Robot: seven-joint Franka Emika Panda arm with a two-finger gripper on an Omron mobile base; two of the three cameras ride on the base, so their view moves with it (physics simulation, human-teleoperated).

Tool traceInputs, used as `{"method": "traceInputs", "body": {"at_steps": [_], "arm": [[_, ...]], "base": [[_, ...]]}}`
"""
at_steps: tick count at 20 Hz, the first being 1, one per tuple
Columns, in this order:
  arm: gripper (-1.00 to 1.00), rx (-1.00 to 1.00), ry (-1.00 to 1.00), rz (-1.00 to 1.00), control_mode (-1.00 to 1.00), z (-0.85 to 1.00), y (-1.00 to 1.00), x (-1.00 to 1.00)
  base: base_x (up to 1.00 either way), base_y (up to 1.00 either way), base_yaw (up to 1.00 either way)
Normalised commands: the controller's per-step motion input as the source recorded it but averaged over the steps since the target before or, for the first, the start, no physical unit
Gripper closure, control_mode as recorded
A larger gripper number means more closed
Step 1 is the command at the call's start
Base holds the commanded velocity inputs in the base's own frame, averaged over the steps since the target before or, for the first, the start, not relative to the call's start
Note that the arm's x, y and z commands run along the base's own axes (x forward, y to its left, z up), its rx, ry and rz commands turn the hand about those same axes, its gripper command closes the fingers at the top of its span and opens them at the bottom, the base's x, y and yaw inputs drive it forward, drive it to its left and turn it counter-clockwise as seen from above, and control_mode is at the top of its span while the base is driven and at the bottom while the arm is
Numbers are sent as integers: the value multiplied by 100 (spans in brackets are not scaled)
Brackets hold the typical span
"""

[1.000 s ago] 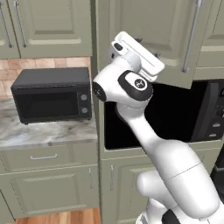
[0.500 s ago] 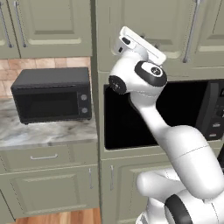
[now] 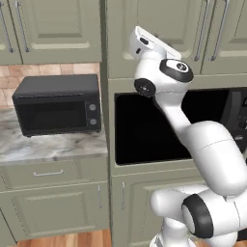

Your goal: Pick the jar and jar from the dining table and place them in the open cabinet. Close the cabinet after placing the objects.

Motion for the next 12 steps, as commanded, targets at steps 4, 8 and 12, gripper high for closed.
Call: {"method": "traceInputs", "body": {"at_steps": [4, 8, 12], "arm": [[-100, 0, 3, 9, -100, -7, -11, 70], [-100, 0, 4, 7, -100, -12, -2, 38], [-100, 0, 7, 3, -100, -9, -2, 5]], "base": [[0, 0, 0], [0, 0, 0], [0, 0, 0]]}}
